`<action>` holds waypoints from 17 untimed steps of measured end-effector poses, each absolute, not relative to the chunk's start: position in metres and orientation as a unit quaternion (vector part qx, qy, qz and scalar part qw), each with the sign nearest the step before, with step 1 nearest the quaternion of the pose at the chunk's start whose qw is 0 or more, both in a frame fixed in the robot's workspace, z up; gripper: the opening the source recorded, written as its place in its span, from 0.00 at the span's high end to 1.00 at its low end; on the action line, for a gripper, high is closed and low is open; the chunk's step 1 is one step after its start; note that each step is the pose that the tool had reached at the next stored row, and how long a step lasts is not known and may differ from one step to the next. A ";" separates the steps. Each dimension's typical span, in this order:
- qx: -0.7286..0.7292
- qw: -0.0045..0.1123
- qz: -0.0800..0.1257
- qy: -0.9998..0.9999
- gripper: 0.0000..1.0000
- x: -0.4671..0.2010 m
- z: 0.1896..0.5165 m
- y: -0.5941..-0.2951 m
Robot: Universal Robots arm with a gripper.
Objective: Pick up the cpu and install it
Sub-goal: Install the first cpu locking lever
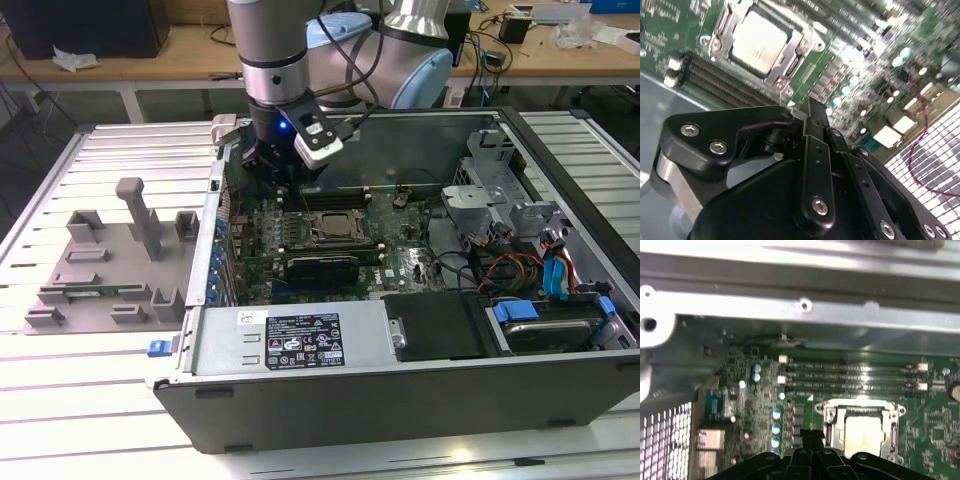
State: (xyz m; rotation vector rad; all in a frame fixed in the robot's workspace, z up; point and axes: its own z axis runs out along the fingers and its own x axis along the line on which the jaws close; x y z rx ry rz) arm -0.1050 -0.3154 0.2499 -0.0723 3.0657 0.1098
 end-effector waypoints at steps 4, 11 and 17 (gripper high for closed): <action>-0.023 0.037 0.052 0.998 0.89 -0.108 0.249 -0.315; -0.022 0.038 0.091 0.995 0.89 -0.109 0.249 -0.315; -0.021 0.037 0.092 0.995 0.89 -0.104 0.249 -0.315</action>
